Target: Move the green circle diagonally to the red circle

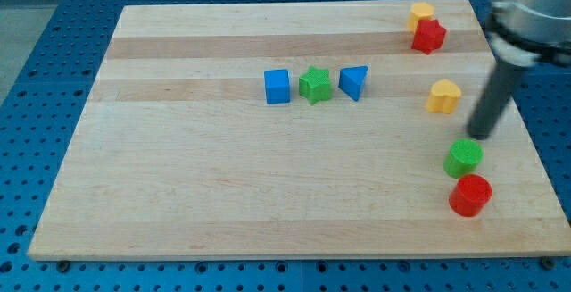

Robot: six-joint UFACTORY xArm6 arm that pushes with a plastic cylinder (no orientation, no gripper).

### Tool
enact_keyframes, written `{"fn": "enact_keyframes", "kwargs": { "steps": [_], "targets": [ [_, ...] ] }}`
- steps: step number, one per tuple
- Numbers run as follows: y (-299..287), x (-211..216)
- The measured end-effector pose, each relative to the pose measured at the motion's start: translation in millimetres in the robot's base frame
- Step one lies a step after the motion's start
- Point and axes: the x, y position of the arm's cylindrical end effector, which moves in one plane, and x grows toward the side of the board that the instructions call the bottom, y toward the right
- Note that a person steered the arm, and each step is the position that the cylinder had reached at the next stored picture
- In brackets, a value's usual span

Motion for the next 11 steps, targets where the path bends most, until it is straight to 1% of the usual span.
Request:
{"fn": "enact_keyframes", "kwargs": {
  "steps": [1, 2, 3, 5, 6, 8, 9, 10, 11],
  "targets": [
    [14.4, 55.6],
    [-19.2, 55.4],
    [-42.8, 41.9],
    [-71.0, 19.3],
    [-72.8, 17.3],
    [-137.0, 17.6],
    [-152.0, 19.9],
    [-170.7, 33.6],
    [-193.9, 67.3]
  ]
}}
